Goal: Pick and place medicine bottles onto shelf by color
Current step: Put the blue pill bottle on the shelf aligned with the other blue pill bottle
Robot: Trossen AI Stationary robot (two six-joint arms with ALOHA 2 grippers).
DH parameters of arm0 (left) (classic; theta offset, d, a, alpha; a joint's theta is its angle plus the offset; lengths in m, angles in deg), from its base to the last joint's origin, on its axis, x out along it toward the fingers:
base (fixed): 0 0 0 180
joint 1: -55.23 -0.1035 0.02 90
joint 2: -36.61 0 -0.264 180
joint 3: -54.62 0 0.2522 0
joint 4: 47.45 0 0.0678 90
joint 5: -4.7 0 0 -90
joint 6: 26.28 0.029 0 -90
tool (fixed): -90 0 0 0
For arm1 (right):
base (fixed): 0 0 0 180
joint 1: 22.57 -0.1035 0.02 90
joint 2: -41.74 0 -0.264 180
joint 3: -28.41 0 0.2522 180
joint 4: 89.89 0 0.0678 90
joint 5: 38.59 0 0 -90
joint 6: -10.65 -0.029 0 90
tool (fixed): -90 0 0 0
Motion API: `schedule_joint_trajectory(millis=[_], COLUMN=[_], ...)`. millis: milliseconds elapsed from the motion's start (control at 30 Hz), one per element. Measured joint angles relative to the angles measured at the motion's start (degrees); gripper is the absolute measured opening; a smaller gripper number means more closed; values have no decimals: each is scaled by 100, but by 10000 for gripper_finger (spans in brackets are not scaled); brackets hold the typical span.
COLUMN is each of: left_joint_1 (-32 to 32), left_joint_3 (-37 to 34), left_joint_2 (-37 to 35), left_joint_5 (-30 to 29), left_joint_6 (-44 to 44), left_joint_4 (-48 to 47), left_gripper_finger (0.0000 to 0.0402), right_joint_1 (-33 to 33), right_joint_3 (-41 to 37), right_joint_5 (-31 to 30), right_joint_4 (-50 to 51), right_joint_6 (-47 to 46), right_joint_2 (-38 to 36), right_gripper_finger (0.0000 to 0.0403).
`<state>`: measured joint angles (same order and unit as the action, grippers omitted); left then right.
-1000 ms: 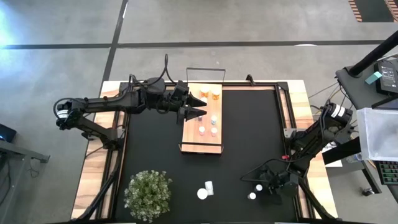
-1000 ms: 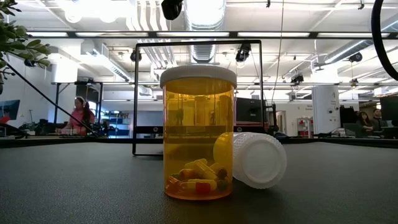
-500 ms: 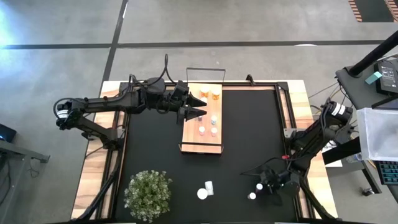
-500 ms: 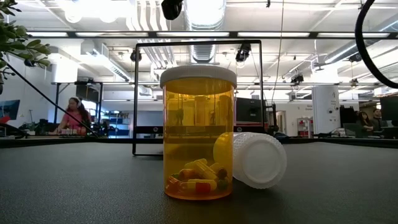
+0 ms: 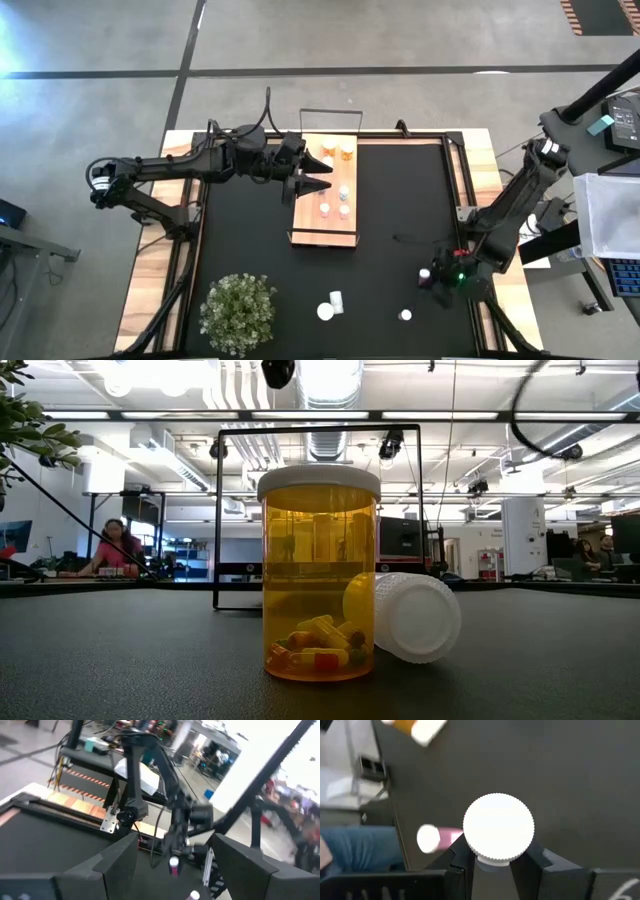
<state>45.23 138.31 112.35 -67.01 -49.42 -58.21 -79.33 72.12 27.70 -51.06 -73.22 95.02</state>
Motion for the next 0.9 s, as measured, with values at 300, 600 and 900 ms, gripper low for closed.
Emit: schedule_joint_trajectory(millis=[300,600,900], left_joint_1=[0,-3,-118], left_joint_3=[0,38,219], left_joint_2=[0,0,-2], left_joint_5=[131,143,159], left_joint_6=[894,1430,1594], left_joint_4=[0,-214,-1165], left_gripper_finger=[240,240,240], right_joint_1=[1075,2578,3797], right_joint_3=[2245,3777,4943], right_joint_5=[-783,-907,133], right_joint_4=[2748,3624,3643], right_joint_6=[476,1574,3143], right_joint_2=[-143,591,1449], right_gripper_finger=[89,89,89])
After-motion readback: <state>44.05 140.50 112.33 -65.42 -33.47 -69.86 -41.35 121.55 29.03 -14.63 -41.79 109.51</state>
